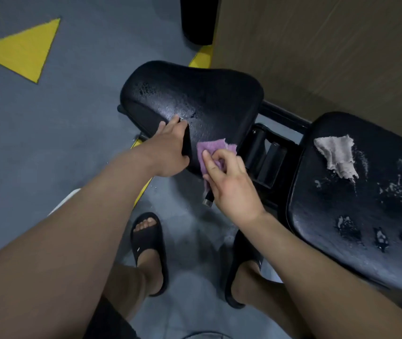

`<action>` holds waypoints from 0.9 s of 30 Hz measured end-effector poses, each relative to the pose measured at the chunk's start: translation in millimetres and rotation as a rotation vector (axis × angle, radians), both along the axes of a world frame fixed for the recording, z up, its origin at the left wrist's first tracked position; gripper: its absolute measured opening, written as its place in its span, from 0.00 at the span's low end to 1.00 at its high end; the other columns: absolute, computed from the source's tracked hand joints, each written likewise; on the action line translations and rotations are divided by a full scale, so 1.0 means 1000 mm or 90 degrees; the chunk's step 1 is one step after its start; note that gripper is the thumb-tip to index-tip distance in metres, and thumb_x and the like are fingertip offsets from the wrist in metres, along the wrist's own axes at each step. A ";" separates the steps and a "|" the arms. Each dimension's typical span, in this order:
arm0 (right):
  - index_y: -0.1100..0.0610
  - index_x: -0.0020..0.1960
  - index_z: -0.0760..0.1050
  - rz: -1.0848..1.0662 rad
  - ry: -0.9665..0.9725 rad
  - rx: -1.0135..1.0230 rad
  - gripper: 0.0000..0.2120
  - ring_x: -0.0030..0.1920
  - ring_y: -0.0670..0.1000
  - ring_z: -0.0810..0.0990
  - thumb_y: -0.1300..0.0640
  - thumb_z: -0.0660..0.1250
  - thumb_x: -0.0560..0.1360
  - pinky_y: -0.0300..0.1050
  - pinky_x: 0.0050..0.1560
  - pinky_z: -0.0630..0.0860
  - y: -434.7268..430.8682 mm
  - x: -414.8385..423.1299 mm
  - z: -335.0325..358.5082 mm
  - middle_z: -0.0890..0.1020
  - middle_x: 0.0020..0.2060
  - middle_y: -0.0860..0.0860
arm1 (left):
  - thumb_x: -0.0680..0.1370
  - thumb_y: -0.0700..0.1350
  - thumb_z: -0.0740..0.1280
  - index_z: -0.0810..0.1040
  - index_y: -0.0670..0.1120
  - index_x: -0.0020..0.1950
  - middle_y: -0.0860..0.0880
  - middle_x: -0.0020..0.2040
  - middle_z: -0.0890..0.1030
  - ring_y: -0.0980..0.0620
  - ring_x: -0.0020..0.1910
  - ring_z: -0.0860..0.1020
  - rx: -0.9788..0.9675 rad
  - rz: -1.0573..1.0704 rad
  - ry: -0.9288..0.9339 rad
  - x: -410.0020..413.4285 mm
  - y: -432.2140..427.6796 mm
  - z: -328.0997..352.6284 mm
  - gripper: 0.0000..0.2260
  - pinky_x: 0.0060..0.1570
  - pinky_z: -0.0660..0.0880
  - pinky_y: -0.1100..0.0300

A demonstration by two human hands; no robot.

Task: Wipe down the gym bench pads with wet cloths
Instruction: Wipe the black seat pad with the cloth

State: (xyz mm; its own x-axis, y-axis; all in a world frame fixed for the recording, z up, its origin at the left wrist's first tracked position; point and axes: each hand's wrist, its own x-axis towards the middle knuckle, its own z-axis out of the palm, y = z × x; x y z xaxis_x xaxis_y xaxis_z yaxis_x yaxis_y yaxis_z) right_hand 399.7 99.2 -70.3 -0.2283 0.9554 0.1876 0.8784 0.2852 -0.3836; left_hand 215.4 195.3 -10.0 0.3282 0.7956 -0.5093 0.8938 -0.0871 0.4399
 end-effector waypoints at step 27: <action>0.67 0.78 0.60 -0.419 0.327 -0.116 0.24 0.71 0.63 0.69 0.57 0.54 0.86 0.53 0.72 0.65 0.029 -0.019 0.013 0.69 0.74 0.62 | 0.80 0.60 0.67 0.40 0.63 0.82 0.44 0.82 0.33 0.32 0.78 0.32 0.000 0.041 0.084 0.046 0.013 0.006 0.41 0.78 0.47 0.38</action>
State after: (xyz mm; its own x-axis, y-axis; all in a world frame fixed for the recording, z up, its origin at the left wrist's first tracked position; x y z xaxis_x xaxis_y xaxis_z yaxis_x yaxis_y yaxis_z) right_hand 380.3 128.0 -56.9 0.4550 0.8889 -0.0530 0.5482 -0.3266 -0.7699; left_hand 261.5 208.5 -4.4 0.2062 0.8129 -0.5447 0.9476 -0.0272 0.3181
